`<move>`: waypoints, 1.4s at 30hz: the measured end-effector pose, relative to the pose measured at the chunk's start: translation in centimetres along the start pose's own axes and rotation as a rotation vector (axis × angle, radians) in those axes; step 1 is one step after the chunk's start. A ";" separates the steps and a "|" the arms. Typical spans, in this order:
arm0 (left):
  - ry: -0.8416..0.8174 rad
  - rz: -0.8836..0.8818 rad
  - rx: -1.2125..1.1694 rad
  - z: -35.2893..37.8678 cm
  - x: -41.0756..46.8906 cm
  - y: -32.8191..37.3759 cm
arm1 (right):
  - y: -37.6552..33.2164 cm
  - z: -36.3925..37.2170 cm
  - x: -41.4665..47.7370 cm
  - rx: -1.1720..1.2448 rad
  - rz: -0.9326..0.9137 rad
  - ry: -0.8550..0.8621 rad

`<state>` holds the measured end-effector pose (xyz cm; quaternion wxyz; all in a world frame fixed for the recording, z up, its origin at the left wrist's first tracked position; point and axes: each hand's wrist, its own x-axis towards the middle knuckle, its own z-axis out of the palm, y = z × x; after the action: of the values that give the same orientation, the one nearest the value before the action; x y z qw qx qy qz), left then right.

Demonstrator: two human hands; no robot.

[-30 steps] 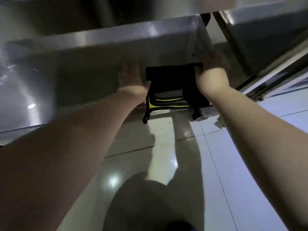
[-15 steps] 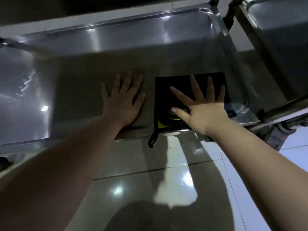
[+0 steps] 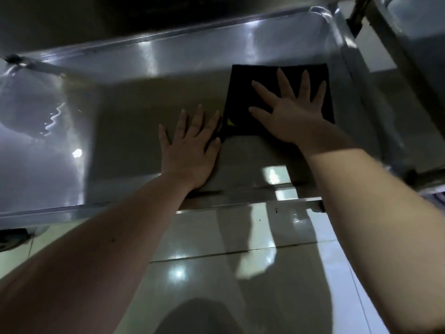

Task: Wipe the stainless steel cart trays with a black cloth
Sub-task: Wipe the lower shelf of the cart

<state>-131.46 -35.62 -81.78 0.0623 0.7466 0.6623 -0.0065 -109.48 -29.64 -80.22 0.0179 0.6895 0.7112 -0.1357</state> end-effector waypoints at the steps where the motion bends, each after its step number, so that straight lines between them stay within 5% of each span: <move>1: -0.001 0.000 -0.006 0.0 0.0 0.1 | 0.4 0.5 -2.4 0.014 -0.011 -0.017; 8: 0.024 0.013 0.004 0.1 -0.7 0.2 | 2.2 2.5 -13.7 -0.026 -0.071 -0.064; 13: 0.026 0.007 0.010 0.3 -0.7 0.4 | 3.4 0.4 -2.9 -0.046 0.022 0.097; 18: 0.018 0.007 0.000 0.1 -0.6 0.2 | 5.7 -1.8 4.7 -0.054 0.069 0.008; 30: 0.039 0.034 -0.007 0.2 -1.0 0.3 | 5.4 1.9 -16.1 -0.035 0.005 -0.041; 35: 0.063 -0.072 -0.010 0.3 -1.1 0.2 | 2.7 1.6 -8.8 -0.052 -0.078 0.019; 42: 0.028 -0.090 0.004 0.5 -0.4 -0.1 | -0.3 -0.6 5.6 0.006 0.082 -0.026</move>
<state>-131.58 -36.09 -82.25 0.0510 0.7162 0.6960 -0.0001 -109.92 -24.03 -80.76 0.0305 0.7164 0.6816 -0.1459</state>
